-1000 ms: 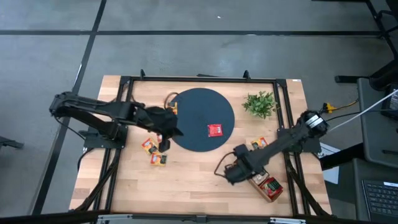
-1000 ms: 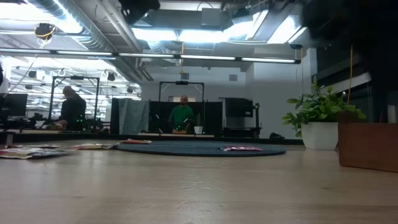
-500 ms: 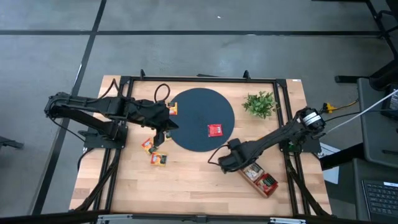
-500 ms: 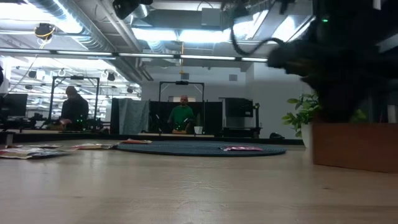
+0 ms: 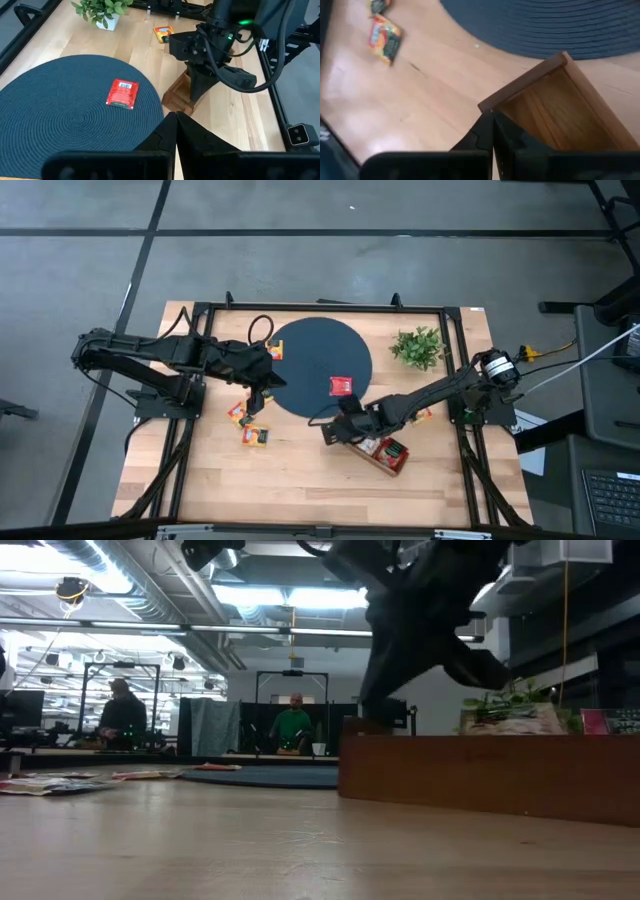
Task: Pick & Place Tea
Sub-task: Adjust the wooden organizer, then put the red tea bag into the right section of the wooden organizer
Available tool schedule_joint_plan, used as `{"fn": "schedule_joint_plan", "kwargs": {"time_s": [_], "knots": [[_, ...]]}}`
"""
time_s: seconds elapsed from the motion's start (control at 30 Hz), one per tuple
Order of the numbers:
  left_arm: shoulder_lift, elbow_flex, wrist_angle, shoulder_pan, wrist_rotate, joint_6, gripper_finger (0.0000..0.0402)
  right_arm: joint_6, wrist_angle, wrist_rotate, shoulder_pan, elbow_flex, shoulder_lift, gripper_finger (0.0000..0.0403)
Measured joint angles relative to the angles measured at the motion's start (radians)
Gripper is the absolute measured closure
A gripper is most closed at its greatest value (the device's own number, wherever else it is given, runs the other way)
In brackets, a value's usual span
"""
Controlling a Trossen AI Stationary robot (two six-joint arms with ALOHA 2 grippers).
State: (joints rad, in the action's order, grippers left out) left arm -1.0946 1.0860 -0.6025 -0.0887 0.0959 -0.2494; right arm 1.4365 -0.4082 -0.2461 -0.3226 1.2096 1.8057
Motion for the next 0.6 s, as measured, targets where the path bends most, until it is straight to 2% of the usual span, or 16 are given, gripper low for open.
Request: {"fn": "schedule_joint_plan", "kwargs": {"time_s": [0.1,0.2,0.37,0.47,0.6], "knots": [[0.000,0.000,0.000,0.000,0.000,0.001,0.0394,-0.012,-0.026,0.059,0.015,0.039,-0.014,0.0396],[0.000,0.000,0.001,0.000,0.000,0.001,0.0395,-0.057,-0.100,0.064,0.016,0.102,-0.049,0.0395],[-0.020,0.000,0.016,0.000,0.009,0.008,0.0398,-0.132,-0.425,-0.057,0.022,0.238,-0.130,0.0394],[-0.061,0.000,0.079,0.007,0.011,0.026,0.0399,-0.134,-0.633,-0.113,0.030,0.285,-0.181,0.0394],[-0.150,0.000,0.149,0.043,-0.019,0.036,0.0399,-0.133,-0.715,-0.118,0.057,0.289,-0.264,0.0394]]}}
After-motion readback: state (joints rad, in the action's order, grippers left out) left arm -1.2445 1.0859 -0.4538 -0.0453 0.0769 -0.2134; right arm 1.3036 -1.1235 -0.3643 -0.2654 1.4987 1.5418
